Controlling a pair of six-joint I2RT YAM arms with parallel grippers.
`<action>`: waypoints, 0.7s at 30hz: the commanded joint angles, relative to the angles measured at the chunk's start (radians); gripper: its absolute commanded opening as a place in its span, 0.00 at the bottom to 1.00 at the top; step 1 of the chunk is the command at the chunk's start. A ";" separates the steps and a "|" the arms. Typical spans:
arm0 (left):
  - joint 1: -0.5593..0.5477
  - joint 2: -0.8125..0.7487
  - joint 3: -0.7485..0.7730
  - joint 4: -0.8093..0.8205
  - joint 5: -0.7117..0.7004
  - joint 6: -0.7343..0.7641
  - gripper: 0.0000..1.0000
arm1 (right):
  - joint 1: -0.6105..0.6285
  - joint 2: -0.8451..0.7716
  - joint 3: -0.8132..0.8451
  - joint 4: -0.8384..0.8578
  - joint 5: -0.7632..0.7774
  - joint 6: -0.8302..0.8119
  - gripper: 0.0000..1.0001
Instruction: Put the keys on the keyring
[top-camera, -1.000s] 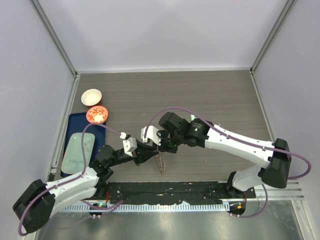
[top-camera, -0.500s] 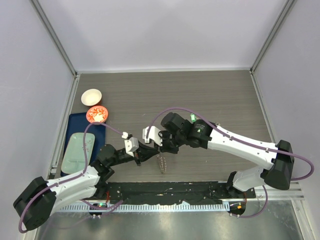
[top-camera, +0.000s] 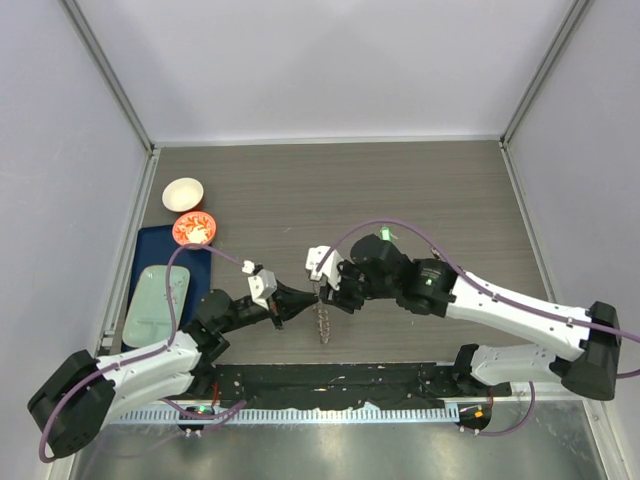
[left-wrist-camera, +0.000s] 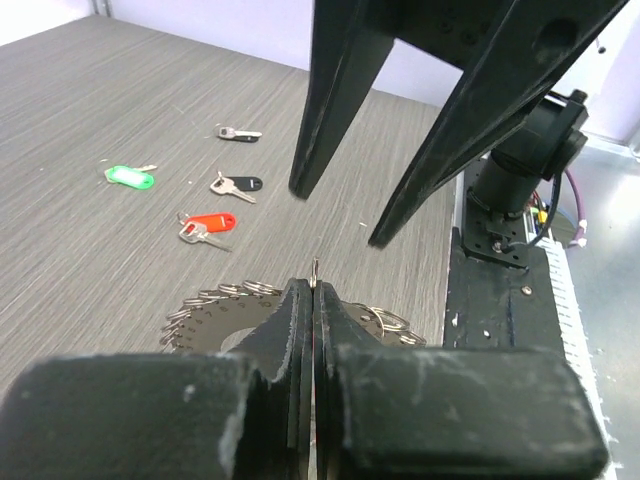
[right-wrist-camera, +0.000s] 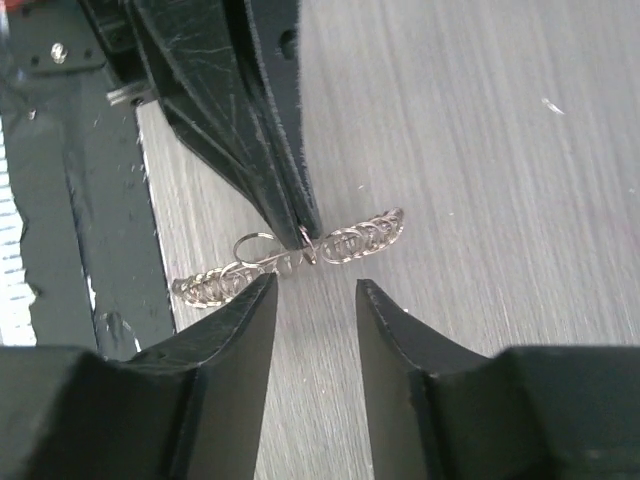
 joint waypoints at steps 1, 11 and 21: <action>-0.004 -0.037 -0.005 0.111 -0.085 -0.044 0.00 | -0.007 -0.111 -0.080 0.228 0.133 0.125 0.46; -0.004 -0.161 -0.060 0.126 -0.113 0.010 0.00 | -0.036 -0.287 -0.335 0.542 0.111 0.226 0.50; -0.004 -0.283 -0.086 0.082 -0.111 0.043 0.00 | -0.073 -0.280 -0.458 0.808 -0.042 0.319 0.51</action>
